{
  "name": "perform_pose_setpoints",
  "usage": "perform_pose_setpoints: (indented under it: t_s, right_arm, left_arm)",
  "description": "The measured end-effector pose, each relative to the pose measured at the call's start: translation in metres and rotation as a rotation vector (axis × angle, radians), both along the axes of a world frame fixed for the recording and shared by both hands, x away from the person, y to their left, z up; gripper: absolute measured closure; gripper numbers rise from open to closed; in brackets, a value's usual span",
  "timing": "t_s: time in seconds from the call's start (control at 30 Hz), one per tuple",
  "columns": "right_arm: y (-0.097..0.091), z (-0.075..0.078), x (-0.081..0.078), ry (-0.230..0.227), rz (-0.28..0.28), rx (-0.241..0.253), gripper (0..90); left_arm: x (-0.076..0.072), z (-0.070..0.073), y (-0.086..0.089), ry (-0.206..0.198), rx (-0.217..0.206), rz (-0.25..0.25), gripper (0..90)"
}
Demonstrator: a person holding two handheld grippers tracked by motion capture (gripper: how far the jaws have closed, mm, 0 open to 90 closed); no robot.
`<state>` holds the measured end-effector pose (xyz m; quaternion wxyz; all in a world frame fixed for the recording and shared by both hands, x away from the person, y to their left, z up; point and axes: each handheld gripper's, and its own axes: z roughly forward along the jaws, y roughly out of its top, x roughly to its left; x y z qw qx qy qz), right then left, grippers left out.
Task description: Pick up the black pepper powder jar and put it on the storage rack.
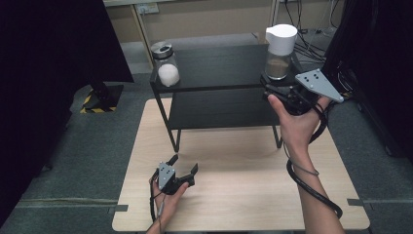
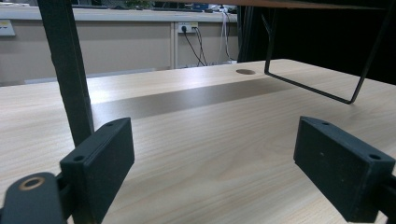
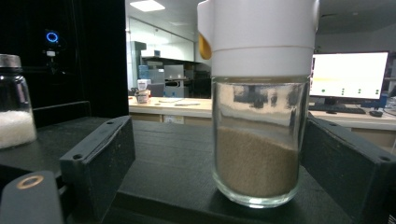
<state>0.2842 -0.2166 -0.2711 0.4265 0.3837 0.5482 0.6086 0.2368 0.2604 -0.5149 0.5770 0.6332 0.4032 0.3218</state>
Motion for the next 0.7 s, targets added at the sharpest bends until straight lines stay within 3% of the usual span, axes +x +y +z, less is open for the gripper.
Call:
perform_pose_setpoints:
  t_s: [0.7]
  right_arm:
    - [-0.006,-0.027,-0.021,0.000,0.042,0.002,10.8]
  left_arm:
    - [0.000,0.000,-0.001,-0.001,0.002,0.002,11.8]
